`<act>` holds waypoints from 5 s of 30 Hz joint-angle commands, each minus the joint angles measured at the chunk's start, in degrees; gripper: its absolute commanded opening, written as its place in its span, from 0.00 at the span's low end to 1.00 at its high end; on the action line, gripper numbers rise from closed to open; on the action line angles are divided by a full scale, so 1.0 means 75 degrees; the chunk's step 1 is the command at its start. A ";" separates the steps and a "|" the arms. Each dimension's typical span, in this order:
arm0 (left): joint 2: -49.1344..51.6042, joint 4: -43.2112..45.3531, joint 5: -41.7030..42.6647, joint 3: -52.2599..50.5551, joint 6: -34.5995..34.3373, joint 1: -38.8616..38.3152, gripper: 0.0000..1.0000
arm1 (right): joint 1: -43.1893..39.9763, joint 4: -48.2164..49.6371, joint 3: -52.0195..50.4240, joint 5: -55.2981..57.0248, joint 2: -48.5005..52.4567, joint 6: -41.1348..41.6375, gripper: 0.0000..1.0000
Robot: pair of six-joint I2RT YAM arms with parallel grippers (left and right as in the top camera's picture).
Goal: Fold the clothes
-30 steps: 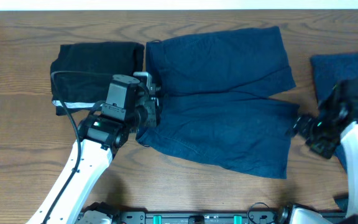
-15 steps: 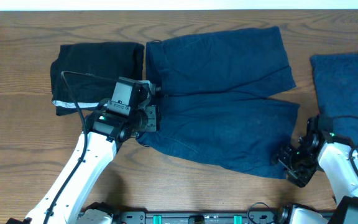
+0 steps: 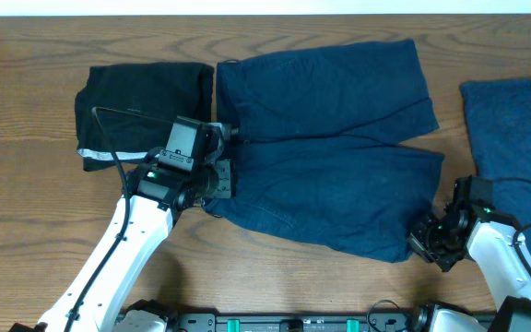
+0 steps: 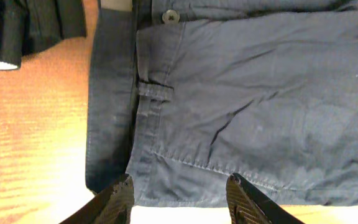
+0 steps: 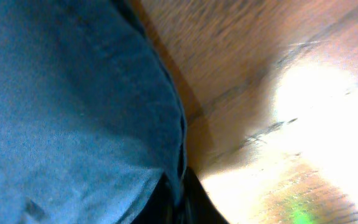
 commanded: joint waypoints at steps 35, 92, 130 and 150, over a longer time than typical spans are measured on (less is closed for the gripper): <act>0.1204 0.1961 -0.0507 -0.2640 -0.3276 0.0032 0.43 | 0.0079 0.0076 -0.0265 -0.0032 0.0166 -0.0061 0.01; -0.0239 0.0181 -0.1405 0.0749 -0.2809 0.0443 0.06 | 0.0437 -0.1241 0.6770 -0.1402 0.1649 -0.1285 0.01; 0.3337 0.5557 -0.1478 0.0749 -0.0522 0.0618 0.71 | 0.1402 0.4325 0.6787 -0.1944 0.5094 -0.2538 0.99; 0.3719 0.3077 -0.0175 0.0682 -0.0557 0.0175 0.12 | 0.1816 0.1582 0.6120 -0.1367 0.5397 -0.2955 0.01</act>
